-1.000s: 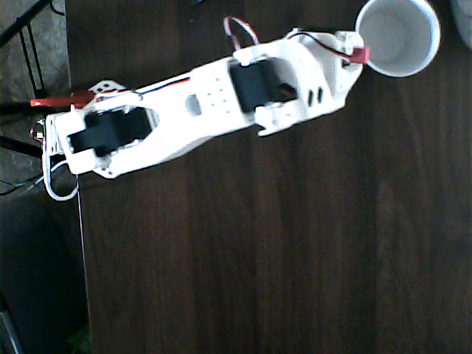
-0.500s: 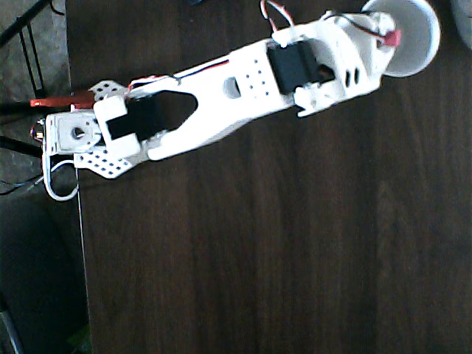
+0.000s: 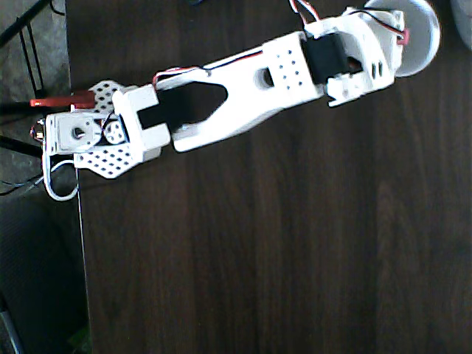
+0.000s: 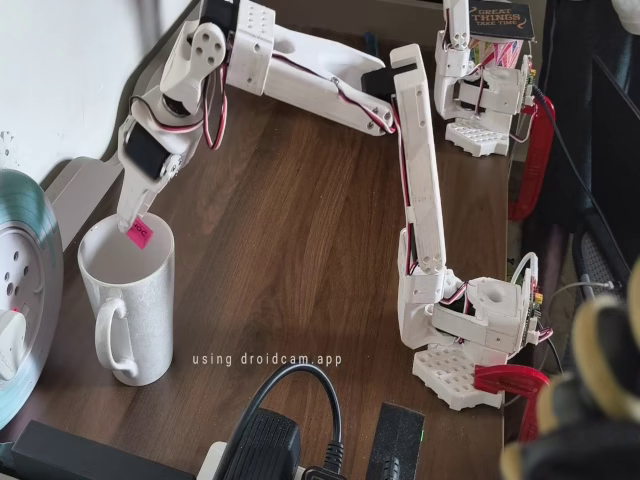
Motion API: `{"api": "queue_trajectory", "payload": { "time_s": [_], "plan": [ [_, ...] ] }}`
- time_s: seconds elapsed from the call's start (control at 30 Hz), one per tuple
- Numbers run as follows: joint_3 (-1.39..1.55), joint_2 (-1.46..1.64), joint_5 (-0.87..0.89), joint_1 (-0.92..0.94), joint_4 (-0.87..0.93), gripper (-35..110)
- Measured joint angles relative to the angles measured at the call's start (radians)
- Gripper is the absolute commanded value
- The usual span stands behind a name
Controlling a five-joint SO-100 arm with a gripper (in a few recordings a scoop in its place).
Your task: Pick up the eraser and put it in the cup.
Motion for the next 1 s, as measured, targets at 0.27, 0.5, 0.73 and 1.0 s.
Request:
{"api": "queue_trajectory", "payload": {
  "time_s": [0.27, 0.5, 0.73, 1.0],
  "plan": [
    [0.0, -0.002, -0.014, 0.029, -0.021, 24],
    [0.0, 0.014, 0.02, 0.029, -0.017, 14],
    [0.0, 0.176, 0.186, 0.006, 0.255, 3],
    [0.236, 0.495, 0.161, 0.123, 0.385, 2]
  ]
}}
